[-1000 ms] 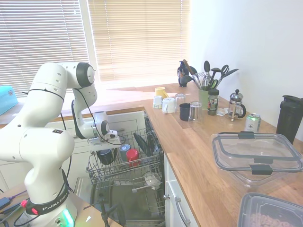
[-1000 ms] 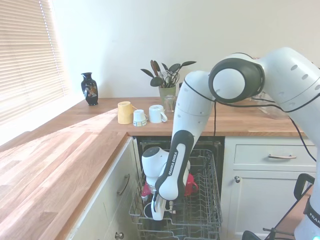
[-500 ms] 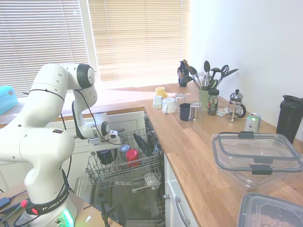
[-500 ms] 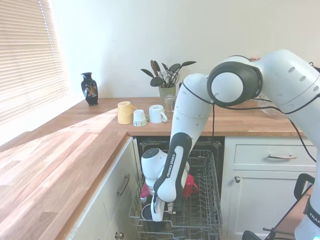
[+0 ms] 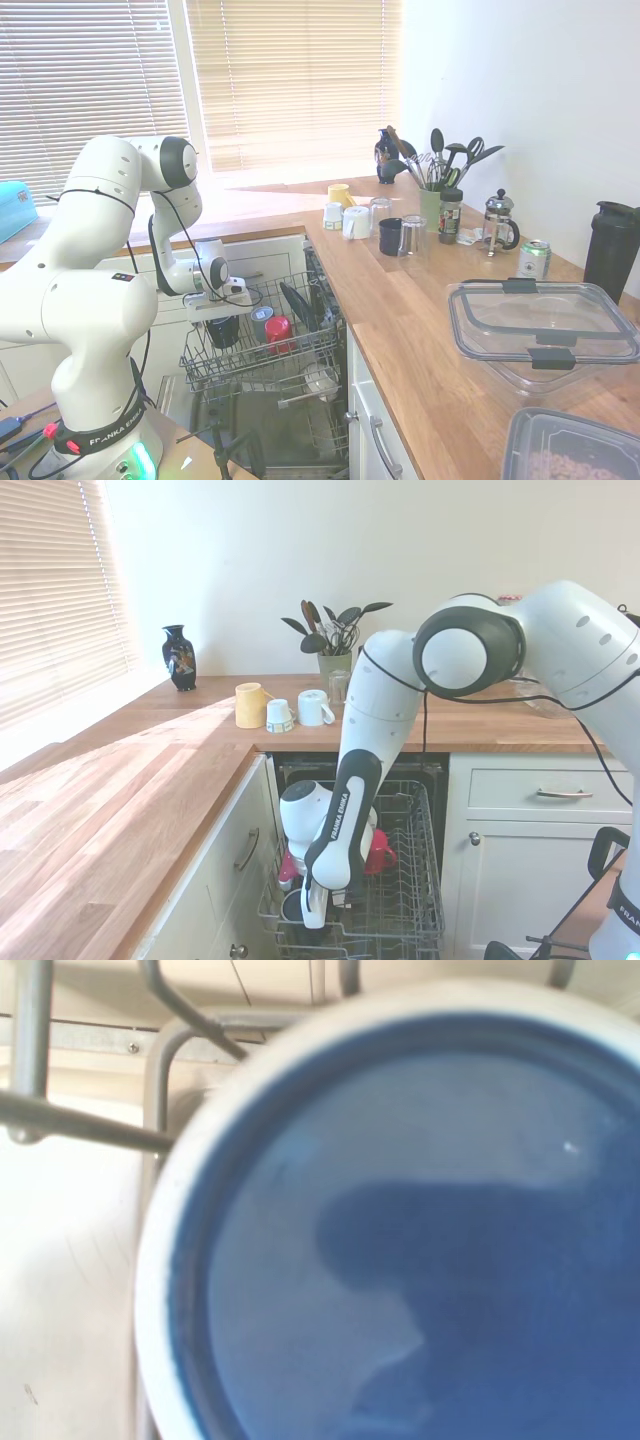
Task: Move a mug from dishwasher to table
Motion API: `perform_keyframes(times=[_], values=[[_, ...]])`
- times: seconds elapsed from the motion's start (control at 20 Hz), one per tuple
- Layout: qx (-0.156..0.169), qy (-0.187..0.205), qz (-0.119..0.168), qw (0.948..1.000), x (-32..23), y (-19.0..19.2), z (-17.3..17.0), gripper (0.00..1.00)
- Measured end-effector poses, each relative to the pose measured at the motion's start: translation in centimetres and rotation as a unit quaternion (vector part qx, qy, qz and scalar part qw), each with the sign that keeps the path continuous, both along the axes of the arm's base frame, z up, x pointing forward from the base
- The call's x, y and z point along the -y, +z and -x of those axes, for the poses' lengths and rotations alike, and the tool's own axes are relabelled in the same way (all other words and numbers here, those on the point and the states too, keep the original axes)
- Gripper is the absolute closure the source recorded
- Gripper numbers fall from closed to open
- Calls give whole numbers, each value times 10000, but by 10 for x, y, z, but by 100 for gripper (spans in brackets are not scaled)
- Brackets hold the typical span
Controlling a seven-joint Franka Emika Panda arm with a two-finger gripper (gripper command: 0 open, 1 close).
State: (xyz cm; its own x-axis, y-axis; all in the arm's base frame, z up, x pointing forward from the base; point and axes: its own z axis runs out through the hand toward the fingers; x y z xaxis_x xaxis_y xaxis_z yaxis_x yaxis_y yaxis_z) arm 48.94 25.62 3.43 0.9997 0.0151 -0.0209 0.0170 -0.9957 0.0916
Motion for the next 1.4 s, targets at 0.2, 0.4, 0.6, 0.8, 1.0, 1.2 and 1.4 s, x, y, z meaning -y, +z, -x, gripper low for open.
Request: perform_keyframes(times=[0.2, 0.4, 0.6, 0.8, 1.0, 1.2, 1.4], values=[[-16, -13, 5, 10000, 2, -1, 1, 100], [-24, -24, 4, 10000, 2, -2, 1, 100], [15, -11, 32, 10000, 1, -1, 0, 100], [23, -27, 31, 10000, 1, -1, 0, 100], [37, -89, 11, 10000, 2, 2, -1, 100], [93, -100, 38, 9999, 3, 7, -1, 100], [194, -175, 84, 9996, 7, 16, 1, 100]])
